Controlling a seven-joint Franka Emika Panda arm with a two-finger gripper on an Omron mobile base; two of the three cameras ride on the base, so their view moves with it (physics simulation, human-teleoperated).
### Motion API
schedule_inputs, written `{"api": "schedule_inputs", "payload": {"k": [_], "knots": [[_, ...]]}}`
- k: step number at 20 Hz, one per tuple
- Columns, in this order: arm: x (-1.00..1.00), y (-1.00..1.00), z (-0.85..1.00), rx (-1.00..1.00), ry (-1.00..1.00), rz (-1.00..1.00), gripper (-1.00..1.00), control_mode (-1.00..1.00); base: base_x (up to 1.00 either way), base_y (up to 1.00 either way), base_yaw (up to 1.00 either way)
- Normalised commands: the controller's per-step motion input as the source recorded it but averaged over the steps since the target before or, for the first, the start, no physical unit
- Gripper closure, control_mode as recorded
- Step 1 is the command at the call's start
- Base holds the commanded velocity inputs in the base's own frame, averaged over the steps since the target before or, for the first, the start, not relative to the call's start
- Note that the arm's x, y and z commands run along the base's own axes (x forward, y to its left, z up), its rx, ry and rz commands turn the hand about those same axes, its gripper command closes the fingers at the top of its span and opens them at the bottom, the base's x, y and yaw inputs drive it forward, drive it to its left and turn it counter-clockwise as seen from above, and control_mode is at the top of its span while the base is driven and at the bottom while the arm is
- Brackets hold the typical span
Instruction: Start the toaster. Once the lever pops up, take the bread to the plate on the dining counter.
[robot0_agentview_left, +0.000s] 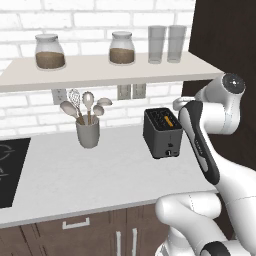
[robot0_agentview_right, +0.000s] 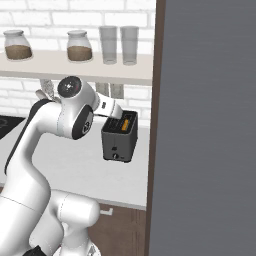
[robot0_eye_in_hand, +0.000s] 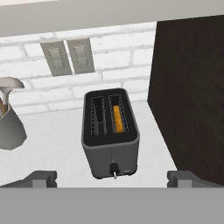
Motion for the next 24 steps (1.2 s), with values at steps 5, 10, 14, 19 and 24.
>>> {"api": "schedule_inputs", "payload": {"k": [5,10,14,19,24], "knots": [[0.0,0.0,0.0,0.0,0.0,0.0,-1.0,-1.0,0.0,0.0,0.0],[0.0,0.0,0.0,0.0,0.0,0.0,-1.0,-1.0,0.0,0.0,0.0],[0.0,0.0,0.0,0.0,0.0,0.0,-1.0,-1.0,0.0,0.0,0.0],[0.0,0.0,0.0,0.0,0.0,0.0,-1.0,-1.0,0.0,0.0,0.0],[0.0,0.0,0.0,0.0,0.0,0.0,-1.0,-1.0,0.0,0.0,0.0]]}}
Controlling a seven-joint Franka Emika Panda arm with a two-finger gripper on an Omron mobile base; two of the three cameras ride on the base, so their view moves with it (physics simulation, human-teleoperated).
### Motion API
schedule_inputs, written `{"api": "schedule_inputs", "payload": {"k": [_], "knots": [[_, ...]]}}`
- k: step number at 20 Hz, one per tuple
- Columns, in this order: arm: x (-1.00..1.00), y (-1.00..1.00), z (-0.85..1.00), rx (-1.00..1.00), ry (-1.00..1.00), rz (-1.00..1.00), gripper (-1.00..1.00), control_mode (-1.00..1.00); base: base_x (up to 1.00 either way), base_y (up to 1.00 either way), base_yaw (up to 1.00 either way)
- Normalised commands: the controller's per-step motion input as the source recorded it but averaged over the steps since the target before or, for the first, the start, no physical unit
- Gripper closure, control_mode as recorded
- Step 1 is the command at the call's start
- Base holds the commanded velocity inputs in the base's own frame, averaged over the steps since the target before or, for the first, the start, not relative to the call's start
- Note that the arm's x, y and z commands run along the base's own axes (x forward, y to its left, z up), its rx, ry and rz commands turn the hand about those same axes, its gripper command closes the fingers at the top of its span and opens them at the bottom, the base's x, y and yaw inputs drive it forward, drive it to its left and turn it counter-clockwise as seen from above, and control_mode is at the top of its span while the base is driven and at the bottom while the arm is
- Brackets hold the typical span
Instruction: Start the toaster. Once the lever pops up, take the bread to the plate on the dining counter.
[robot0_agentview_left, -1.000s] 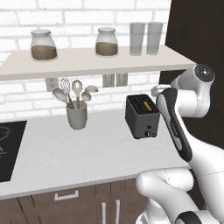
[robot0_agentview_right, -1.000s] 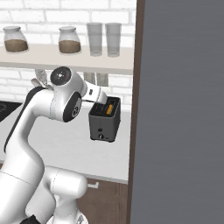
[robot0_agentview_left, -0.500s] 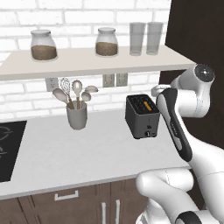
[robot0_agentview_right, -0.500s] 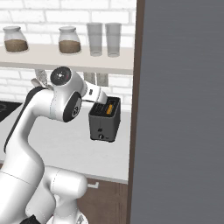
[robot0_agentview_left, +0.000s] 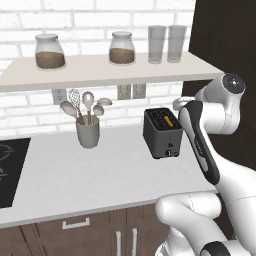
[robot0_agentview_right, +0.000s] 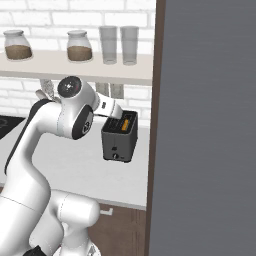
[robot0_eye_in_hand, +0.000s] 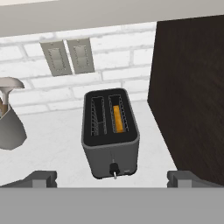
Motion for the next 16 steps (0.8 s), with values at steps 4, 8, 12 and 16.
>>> {"api": "schedule_inputs", "payload": {"k": [4,8,12,16], "knots": [[0.0,0.0,0.0,0.0,0.0,0.0,-1.0,-1.0,0.0,0.0,0.0],[0.0,0.0,0.0,0.0,0.0,0.0,-1.0,-1.0,0.0,0.0,0.0],[0.0,0.0,0.0,0.0,0.0,0.0,-1.0,-1.0,0.0,0.0,0.0],[0.0,0.0,0.0,0.0,0.0,0.0,-1.0,-1.0,0.0,0.0,0.0]]}}
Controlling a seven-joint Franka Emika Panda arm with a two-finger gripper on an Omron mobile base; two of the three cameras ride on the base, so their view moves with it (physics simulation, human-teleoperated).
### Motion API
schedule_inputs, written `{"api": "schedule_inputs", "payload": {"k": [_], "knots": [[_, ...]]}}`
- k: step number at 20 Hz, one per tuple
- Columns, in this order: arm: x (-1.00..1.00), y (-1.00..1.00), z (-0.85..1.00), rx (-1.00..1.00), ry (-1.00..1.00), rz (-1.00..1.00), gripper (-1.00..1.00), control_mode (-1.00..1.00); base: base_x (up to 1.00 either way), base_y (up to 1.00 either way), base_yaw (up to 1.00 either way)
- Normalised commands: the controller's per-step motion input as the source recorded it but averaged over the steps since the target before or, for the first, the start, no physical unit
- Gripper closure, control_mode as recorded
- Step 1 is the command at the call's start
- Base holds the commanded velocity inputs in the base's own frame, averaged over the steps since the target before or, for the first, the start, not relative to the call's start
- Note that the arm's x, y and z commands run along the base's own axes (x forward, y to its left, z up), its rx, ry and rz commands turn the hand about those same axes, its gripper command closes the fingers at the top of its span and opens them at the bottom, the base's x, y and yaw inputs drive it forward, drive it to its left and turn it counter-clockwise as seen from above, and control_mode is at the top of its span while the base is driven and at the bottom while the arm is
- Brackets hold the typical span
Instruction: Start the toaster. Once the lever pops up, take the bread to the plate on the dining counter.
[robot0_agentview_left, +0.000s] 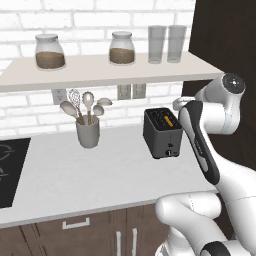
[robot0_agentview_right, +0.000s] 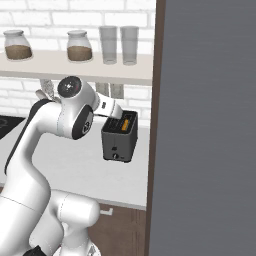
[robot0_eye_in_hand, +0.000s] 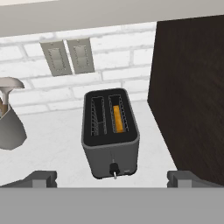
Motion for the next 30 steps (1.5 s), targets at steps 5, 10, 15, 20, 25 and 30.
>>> {"api": "schedule_inputs", "payload": {"k": [5,10,15,20,25,30], "knots": [[0.0,0.0,0.0,0.0,0.0,0.0,-1.0,-1.0,0.0,0.0,0.0],[0.0,0.0,0.0,0.0,0.0,0.0,-1.0,-1.0,0.0,0.0,0.0],[0.0,0.0,0.0,0.0,0.0,0.0,-1.0,-1.0,0.0,0.0,0.0],[0.0,0.0,0.0,0.0,0.0,0.0,-1.0,-1.0,0.0,0.0,0.0],[0.0,0.0,0.0,0.0,0.0,0.0,-1.0,-1.0,0.0,0.0,0.0],[0.0,0.0,0.0,0.0,0.0,0.0,-1.0,-1.0,0.0,0.0,0.0]]}}
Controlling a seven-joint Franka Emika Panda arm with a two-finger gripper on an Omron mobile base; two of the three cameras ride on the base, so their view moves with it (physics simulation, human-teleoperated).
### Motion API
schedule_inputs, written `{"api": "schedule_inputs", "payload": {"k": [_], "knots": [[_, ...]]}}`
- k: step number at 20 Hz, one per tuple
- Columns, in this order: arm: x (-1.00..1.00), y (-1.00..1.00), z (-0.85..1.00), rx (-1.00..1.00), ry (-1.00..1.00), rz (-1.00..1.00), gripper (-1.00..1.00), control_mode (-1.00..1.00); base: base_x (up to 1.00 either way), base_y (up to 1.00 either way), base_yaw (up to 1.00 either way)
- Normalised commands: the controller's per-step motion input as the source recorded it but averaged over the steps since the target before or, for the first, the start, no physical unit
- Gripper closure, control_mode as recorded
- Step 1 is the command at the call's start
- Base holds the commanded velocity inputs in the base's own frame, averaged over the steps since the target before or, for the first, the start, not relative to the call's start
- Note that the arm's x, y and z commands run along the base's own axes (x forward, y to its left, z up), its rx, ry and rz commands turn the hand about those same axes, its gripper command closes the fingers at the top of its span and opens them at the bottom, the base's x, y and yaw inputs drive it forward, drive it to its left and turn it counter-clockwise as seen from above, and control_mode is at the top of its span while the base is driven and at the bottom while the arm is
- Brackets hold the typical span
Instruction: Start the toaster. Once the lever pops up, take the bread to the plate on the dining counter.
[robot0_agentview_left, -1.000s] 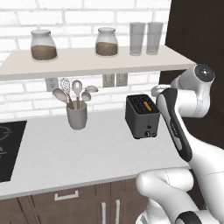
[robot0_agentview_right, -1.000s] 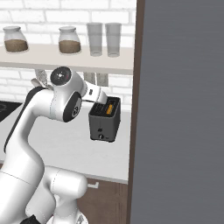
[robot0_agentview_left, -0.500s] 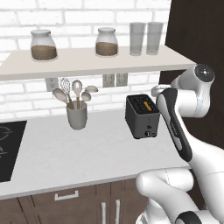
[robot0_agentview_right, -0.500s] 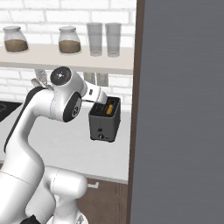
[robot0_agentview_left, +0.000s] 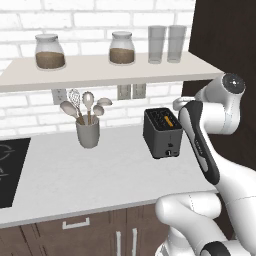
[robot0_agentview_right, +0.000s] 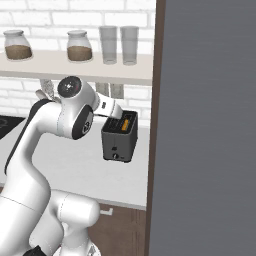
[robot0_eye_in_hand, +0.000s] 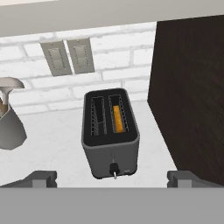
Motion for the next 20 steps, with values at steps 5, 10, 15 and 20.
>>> {"api": "schedule_inputs", "payload": {"k": [5,10,15,20], "knots": [[0.0,0.0,0.0,0.0,0.0,0.0,-1.0,-1.0,0.0,0.0,0.0],[0.0,0.0,0.0,0.0,0.0,0.0,-1.0,-1.0,0.0,0.0,0.0],[0.0,0.0,0.0,0.0,0.0,0.0,-1.0,-1.0,0.0,0.0,0.0],[0.0,0.0,0.0,0.0,0.0,0.0,-1.0,-1.0,0.0,0.0,0.0]]}}
